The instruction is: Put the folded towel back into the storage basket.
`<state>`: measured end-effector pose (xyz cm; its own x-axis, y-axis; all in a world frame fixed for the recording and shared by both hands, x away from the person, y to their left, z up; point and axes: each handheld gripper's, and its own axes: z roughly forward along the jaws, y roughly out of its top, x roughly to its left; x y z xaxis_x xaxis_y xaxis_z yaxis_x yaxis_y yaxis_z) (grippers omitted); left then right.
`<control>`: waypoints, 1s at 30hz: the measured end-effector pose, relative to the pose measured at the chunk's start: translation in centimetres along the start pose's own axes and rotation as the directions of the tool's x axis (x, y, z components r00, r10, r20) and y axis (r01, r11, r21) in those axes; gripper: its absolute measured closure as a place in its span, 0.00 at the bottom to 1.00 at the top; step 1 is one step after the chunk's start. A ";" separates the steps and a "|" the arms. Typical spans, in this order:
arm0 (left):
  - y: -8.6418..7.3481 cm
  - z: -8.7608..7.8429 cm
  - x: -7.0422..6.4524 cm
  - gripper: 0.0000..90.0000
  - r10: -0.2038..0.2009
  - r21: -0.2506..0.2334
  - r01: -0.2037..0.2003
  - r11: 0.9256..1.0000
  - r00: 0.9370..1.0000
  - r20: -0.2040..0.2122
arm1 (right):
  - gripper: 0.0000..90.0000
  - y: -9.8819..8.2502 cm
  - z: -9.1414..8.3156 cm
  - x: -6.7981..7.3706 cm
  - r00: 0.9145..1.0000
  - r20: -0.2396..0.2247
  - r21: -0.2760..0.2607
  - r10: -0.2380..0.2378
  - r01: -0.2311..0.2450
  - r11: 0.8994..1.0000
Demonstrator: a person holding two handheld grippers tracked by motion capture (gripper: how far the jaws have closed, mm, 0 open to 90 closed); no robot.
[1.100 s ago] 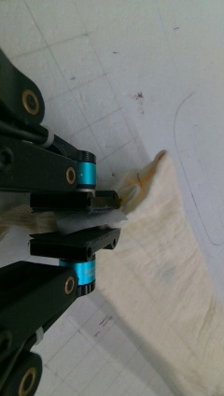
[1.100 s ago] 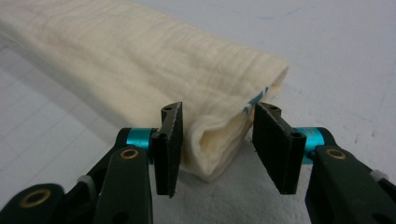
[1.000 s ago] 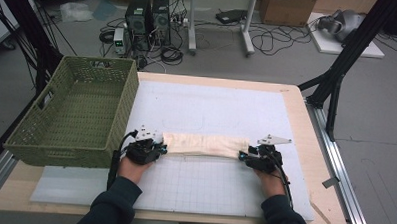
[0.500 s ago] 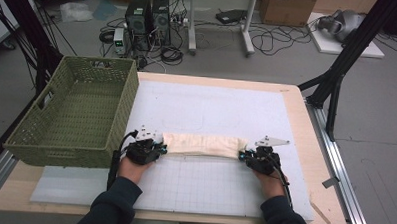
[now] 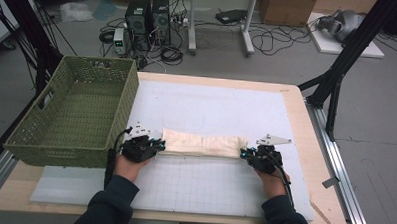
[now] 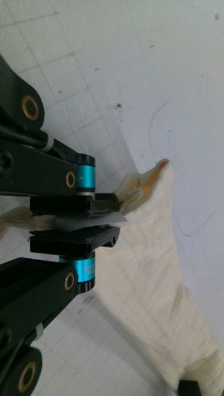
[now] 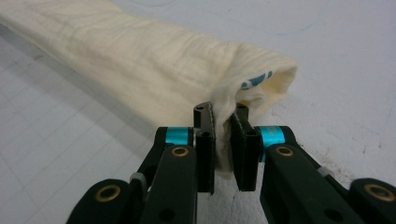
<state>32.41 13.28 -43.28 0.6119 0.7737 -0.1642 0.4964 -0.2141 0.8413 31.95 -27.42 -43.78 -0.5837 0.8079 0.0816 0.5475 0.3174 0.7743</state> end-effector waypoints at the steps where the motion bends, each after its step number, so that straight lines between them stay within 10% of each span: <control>1: 0.1 -0.2 0.0 0.92 -0.001 -0.008 0.001 1.000 1.000 0.004 | 0.91 0.1 -0.1 0.0 1.000 0.000 -0.007 0.003 -0.003 1.000; 17: 1.9 -2.0 -0.6 0.92 0.028 -0.079 -0.027 0.997 0.999 0.018 | 0.91 1.8 -2.1 -0.2 1.000 -0.001 -0.087 -0.008 0.008 0.996; 30: 4.5 -6.2 -0.4 0.92 0.054 -0.201 -0.052 0.978 0.999 0.004 | 0.91 7.2 -2.3 0.0 0.996 0.005 -0.137 -0.084 0.084 0.987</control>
<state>30.56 15.70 -36.18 0.6404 0.7585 -0.1212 0.3306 -0.1298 0.9348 34.47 -26.28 -36.77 -0.6245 0.7809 0.0133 0.4097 0.3130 0.8568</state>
